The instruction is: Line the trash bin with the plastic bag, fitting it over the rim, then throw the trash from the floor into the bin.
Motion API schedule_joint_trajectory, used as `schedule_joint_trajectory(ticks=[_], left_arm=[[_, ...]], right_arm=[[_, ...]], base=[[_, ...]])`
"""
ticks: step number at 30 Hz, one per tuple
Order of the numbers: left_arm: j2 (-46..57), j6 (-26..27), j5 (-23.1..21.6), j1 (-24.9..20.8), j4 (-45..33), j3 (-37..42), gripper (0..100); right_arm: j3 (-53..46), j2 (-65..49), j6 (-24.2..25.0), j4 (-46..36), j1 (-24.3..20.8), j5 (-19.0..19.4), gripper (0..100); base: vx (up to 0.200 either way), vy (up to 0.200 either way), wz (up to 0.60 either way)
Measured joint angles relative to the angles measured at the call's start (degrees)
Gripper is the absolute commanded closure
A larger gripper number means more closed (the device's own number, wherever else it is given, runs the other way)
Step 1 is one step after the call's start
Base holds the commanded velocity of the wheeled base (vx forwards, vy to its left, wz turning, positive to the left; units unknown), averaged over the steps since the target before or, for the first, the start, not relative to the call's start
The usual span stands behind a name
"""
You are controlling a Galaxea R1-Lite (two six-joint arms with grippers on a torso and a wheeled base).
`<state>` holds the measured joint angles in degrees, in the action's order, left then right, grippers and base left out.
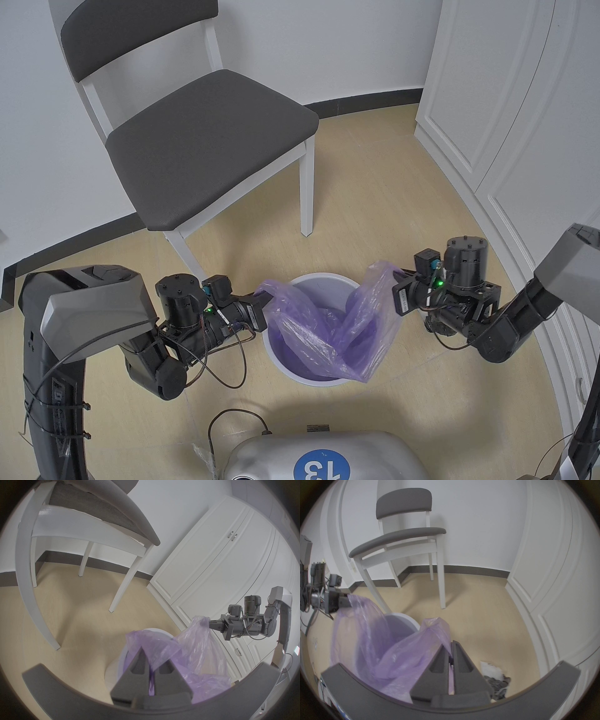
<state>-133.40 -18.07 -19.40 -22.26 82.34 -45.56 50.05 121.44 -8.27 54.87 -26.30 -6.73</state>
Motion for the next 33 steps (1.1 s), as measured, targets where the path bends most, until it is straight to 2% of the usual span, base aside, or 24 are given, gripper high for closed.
schedule_joint_trajectory(ticks=[5, 10, 20, 27, 33], left_arm=[[0.09, 0.0, -0.04, 0.24, 2.07, 2.29, 100], [0.24, 0.0, 0.0, 0.41, 3.69, 4.02, 100], [2.26, 0.48, -0.17, 2.84, 3.5, 8.55, 100], [5.1, 2.39, -0.45, 4.18, 3.44, 16.32, 100], [6.28, 3.67, -0.22, 3.24, 5.03, 21.92, 100]], right_arm=[[1.49, 1.32, 0.41, -1.15, -4.1, 0.02, 100], [2.67, 1.63, 0.0, -4.45, -5.36, -0.62, 100], [-3.73, -3.78, -4.62, -7.03, -2.08, -0.99, 100], [-9.85, -12.37, -7.17, -15.79, -0.29, -1.04, 100], [-14.48, -16.96, -7.55, -17.21, -0.27, -1.1, 100]], base=[[0.0, 0.0, 0.0], [0.0, 0.0, 0.0], [0.0, 0.0, 0.0], [0.0, 0.0, 0.0], [0.0, 0.0, 0.0]])
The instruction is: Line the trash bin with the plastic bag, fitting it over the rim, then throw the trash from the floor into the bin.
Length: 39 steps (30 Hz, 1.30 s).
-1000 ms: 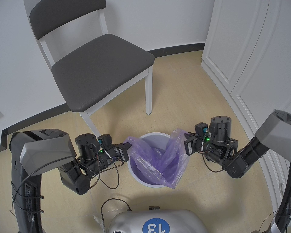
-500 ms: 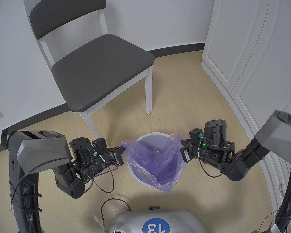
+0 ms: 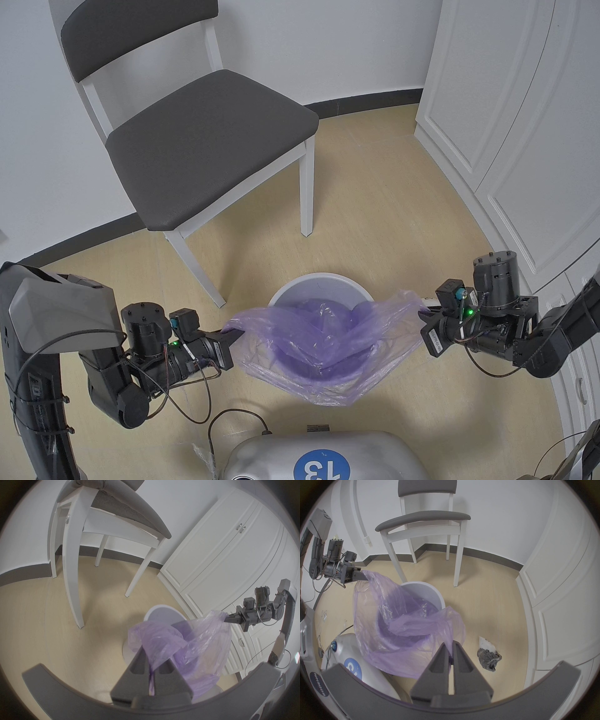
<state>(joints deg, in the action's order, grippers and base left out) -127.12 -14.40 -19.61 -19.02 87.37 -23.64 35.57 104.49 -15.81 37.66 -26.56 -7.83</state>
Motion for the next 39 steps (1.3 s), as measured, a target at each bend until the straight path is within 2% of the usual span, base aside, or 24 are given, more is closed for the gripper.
schedule_joint_trajectory(ticks=[7, 12, 19, 23, 30, 38, 39], left_arm=[[-0.28, 0.2, 0.16, -1.01, 1.61, 3.38, 100], [-1.46, 0.2, 0.29, -1.16, 1.63, 2.76, 100], [-3.02, 0.15, 0.29, -1.18, 1.63, -0.52, 100], [-3.78, 0.06, 0.07, -1.07, 1.61, -3.47, 100], [-4.79, -0.16, -0.46, -0.63, 1.61, -6.64, 100], [-5.77, 0.12, -0.46, 0.44, 1.61, -6.05, 100], [-5.9, 0.15, -0.44, 0.45, 1.61, -5.77, 100]], right_arm=[[-4.27, -1.93, -0.04, 0.09, -0.96, -0.09, 100], [-5.36, -0.73, 0.43, 1.26, -1.72, -2.79, 100], [-5.56, 5.22, 1.8, 16.51, -1.6, -4.07, 100], [-5.1, 10.42, 2.33, 20.61, -1.07, -3.88, 100], [-3.3, 14.79, 2.32, 19.21, 0.18, -2.21, 100], [-4.84, 15.27, 2.13, 18.48, 1.38, -1.94, 100], [-4.92, 15.31, 2.1, 18.42, 1.38, -1.99, 0]], base=[[0.0, 0.0, 0.0], [0.0, 0.0, 0.0], [0.0, 0.0, 0.0], [0.0, 0.0, 0.0], [0.0, 0.0, 0.0], [0.0, 0.0, 0.0], [0.0, 0.0, 0.0]])
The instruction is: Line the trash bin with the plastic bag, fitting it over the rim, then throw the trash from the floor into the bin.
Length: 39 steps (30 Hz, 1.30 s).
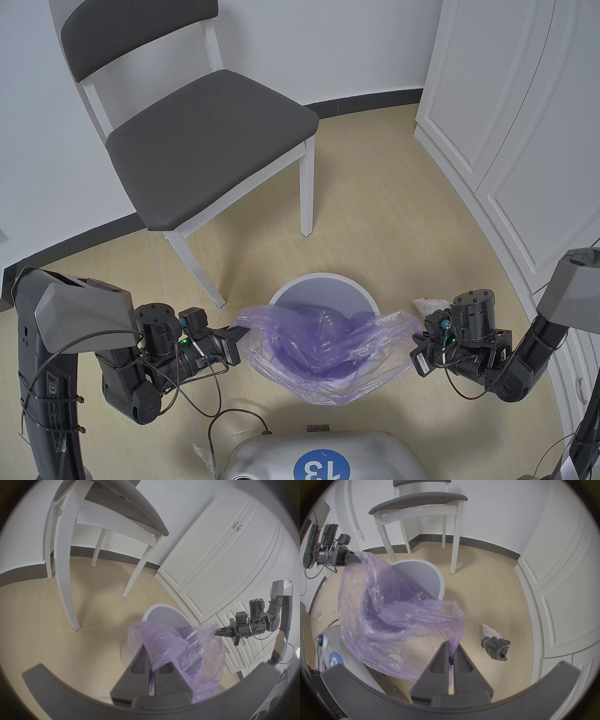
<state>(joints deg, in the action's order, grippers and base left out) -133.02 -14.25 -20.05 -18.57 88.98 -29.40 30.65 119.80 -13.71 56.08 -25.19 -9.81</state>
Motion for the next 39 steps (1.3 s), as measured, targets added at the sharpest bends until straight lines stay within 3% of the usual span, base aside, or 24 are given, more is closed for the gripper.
schedule_joint_trajectory(ticks=[10, 16, 24, 36, 37, 39], left_arm=[[-0.27, 0.2, 0.33, -0.32, 0.0, 1.96, 100], [-0.11, 1.65, 0.54, -0.09, 0.0, 2.32, 100], [-0.18, 2.62, 0.65, 0.35, 0.0, 2.54, 100], [-0.94, 2.73, 0.71, 0.27, 0.0, 1.71, 100], [-1.07, 2.77, 0.71, 0.32, 0.0, 1.66, 0], [-1.29, 2.82, 0.68, 0.49, -0.02, 1.6, 0]], right_arm=[[-1.82, -3.6, -1.11, -2.08, 1.16, 0.07, 0], [-2.57, -11.75, -4.62, -7.56, 0.63, 0.0, 0], [0.88, -19.8, -5.9, -9.47, -6.21, -0.78, 0], [17.66, -4.23, -3.68, -8.84, -13.53, -2.74, 0], [19.63, -2.35, -3.63, -8.84, -13.86, -2.83, 0], [22.91, 0.85, -3.55, -9.3, -14.42, -2.91, 0]], base=[[0.0, 0.0, 0.0], [0.0, 0.0, 0.0], [0.0, 0.0, 0.0], [0.0, 0.0, 0.0], [0.0, 0.0, 0.0], [0.0, 0.0, 0.0]])
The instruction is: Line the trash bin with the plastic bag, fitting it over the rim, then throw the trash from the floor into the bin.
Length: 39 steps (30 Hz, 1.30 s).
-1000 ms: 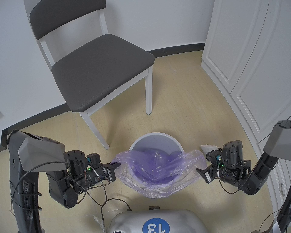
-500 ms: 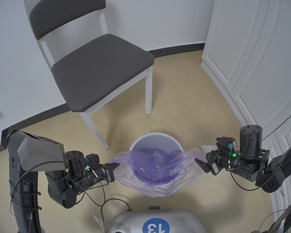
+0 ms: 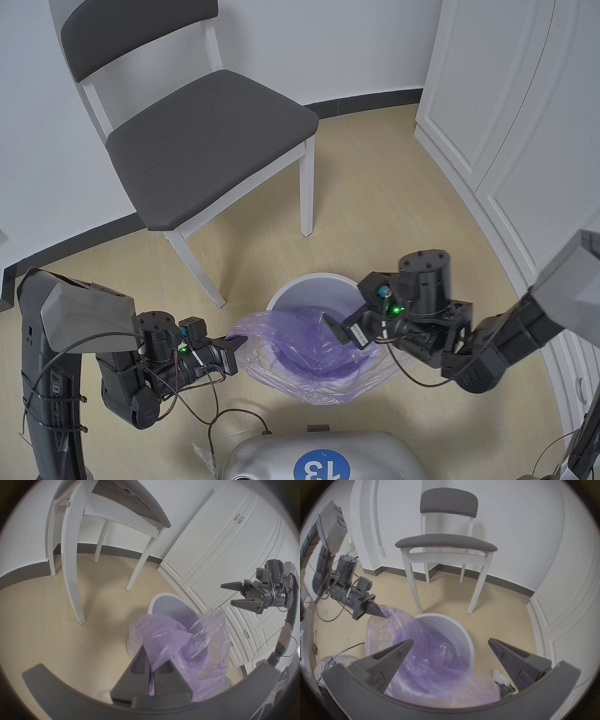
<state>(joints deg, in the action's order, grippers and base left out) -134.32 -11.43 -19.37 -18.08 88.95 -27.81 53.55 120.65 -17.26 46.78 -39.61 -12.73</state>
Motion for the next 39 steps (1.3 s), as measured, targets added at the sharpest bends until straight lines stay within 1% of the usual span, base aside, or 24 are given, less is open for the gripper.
schedule_joint_trajectory(ticks=[5, 10, 16, 28, 29, 39], left_arm=[[-0.41, 0.05, 0.0, 0.3, 0.02, -0.22, 0], [-0.83, 0.02, -0.04, 0.44, 0.0, -0.37, 0], [-0.89, 0.05, -0.04, 0.5, 0.02, -0.3, 0], [-1.11, 0.02, 0.02, 0.41, 0.02, -0.3, 0], [-1.13, 0.05, 0.05, 0.41, 0.02, -0.3, 0], [-1.1, 0.02, 0.05, 0.52, 0.02, -0.48, 0]], right_arm=[[7.13, 7.0, 0.51, -2.66, -0.96, -0.18, 0], [10.09, 11.33, 1.32, -3.34, -1.46, -0.29, 0], [10.75, 14.1, 1.45, -3.5, -1.66, -0.29, 0], [10.28, 16.23, 1.45, -3.64, -1.76, -0.05, 0], [10.28, 16.36, 1.43, -3.64, -1.76, -0.05, 100], [12.07, 18.71, 1.3, -3.83, -1.76, -0.05, 100]], base=[[0.0, 0.0, 0.0], [0.0, 0.0, 0.0], [0.0, 0.0, 0.0], [0.0, 0.0, 0.0], [0.0, 0.0, 0.0], [0.0, 0.0, 0.0]])
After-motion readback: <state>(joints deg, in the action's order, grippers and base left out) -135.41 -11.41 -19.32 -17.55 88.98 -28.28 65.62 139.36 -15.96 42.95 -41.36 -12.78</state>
